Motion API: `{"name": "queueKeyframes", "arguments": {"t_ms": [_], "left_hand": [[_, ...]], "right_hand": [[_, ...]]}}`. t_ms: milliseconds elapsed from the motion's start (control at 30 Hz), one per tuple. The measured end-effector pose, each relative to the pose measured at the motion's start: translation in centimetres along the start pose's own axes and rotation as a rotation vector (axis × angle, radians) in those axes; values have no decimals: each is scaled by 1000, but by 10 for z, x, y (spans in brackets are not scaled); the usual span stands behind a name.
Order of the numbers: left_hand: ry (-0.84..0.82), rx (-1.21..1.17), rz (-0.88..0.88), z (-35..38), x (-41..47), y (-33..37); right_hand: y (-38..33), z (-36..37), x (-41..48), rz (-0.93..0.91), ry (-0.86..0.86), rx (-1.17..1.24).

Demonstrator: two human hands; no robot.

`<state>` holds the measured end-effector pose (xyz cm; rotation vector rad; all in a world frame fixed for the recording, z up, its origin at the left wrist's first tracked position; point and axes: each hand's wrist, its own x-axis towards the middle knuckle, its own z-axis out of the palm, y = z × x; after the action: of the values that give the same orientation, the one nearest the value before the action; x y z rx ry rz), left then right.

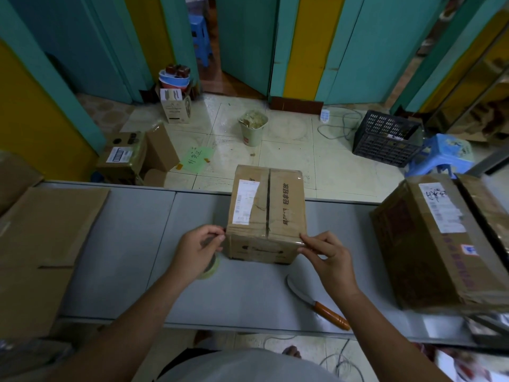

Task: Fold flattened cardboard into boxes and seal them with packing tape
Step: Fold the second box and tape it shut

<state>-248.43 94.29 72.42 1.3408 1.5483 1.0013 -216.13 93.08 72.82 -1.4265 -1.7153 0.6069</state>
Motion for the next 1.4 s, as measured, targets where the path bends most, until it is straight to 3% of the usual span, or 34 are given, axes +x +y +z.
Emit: {"name": "queueKeyframes", "arguments": {"t_ms": [100,400,600,733,833,933,1067,1167,1267,1400], "left_hand": [[-98,60,-21,-11,15,-4],[-400,-56,-300,-36,70,1],[-582,-286,-544,-36,86,12],[-395,-367,-552,-23,74,17],[-223,-301,-535,-5,66,29],[-266,-150,-502,16,59,44],[-221,-96,-398,26,55,43],[-223,-238,-423,9,52,35],[-231,-473,-505,-7,49,22],[-323,-733,-581,-13,43,11]], "right_hand": [[2,-2,1,-16,-7,12],[6,-6,11,0,-92,39],[-3,-10,14,150,-138,115],[-9,-9,11,278,-191,219],[-13,-4,11,347,-135,318],[-20,4,13,370,-57,318],[-25,6,13,352,-75,345],[-20,3,14,361,-21,352],[-17,1,18,554,68,372],[-16,-2,26,866,-102,578]]}}
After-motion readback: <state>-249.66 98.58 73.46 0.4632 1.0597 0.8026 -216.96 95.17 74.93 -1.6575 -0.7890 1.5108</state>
